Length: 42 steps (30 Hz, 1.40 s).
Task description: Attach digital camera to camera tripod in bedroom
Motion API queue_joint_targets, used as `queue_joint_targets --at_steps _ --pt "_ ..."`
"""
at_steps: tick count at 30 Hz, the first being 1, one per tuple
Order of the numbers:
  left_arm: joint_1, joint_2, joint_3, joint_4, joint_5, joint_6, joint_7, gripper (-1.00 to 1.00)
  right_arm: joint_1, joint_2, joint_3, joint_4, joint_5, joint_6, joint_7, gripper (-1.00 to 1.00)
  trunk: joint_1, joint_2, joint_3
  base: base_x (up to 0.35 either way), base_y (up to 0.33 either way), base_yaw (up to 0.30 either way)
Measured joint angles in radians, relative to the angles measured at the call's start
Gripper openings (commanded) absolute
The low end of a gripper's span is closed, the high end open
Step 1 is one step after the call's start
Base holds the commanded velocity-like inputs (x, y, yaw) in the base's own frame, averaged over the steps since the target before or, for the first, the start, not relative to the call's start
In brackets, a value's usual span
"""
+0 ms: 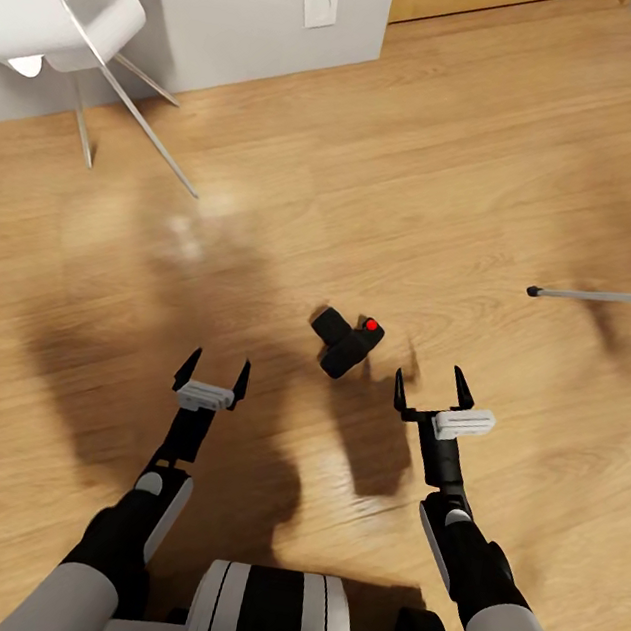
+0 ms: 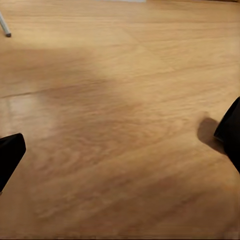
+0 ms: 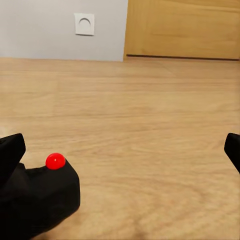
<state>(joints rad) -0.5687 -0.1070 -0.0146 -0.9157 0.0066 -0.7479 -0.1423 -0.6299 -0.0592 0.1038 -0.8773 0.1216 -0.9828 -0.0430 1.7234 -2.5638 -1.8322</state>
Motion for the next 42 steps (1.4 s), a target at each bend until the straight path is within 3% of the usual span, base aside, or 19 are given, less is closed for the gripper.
queue_joint_targets --at_steps 10,18,28,29,30,31,34,36,37,42 --pt "0.0 -0.001 -0.005 0.118 -0.001 -0.009 -0.003 1.0 0.0 0.0 -0.001 0.001 0.0 0.0 0.0 1.0 0.001 0.0 0.0 0.0 0.0 0.0" --pt "0.001 -0.004 -0.007 0.149 -0.001 -0.013 -0.002 1.0 0.0 0.0 -0.001 0.001 0.0 0.0 0.0 1.0 0.001 0.0 0.0 0.0 0.0 0.0" --pt "0.0 -0.033 -0.025 0.198 -0.003 -0.013 -0.005 1.0 0.0 0.0 -0.001 0.001 0.0 0.0 0.0 1.0 0.001 0.0 0.0 0.0 0.0 0.0" --pt "0.0 -0.036 -0.032 0.203 -0.003 -0.013 -0.006 1.0 0.0 0.0 -0.001 0.001 0.0 0.0 0.0 1.0 0.001 0.0 0.0 0.0 0.0 0.0" --pt "0.0 -0.047 -0.093 0.214 -0.007 -0.013 -0.007 1.0 0.0 0.0 -0.001 0.001 0.0 0.0 0.0 1.0 0.001 0.0 0.0 0.0 0.0 0.0" --pt "0.0 -0.05 -0.131 0.215 -0.005 -0.013 -0.007 1.0 0.0 0.0 -0.001 0.001 0.0 0.0 0.0 1.0 0.001 0.0 0.0 0.0 0.0 0.0" --pt "0.0 -0.056 -0.208 0.152 -0.003 -0.011 -0.004 1.0 0.0 0.0 -0.001 0.002 0.0 0.0 0.0 1.0 0.001 0.0 0.0 0.0 0.0 0.0" --pt "0.0 -0.058 -0.22 0.103 -0.002 -0.011 -0.002 1.0 0.0 0.0 -0.001 0.002 0.0 0.0 0.0 1.0 0.001 0.0 0.0 0.0 0.0 0.0" --pt "0.0 -0.059 -0.231 0.039 -0.001 -0.01 0.0 1.0 0.0 0.0 -0.001 0.003 0.0 0.0 0.0 1.0 0.001 -0.001 0.0 0.0 0.0 0.0" --pt "0.0 -0.058 -0.239 -0.039 -0.001 -0.011 0.0 1.0 0.0 0.0 -0.001 0.003 0.0 0.0 0.0 1.0 0.001 0.0 0.0 0.0 0.0 0.0"
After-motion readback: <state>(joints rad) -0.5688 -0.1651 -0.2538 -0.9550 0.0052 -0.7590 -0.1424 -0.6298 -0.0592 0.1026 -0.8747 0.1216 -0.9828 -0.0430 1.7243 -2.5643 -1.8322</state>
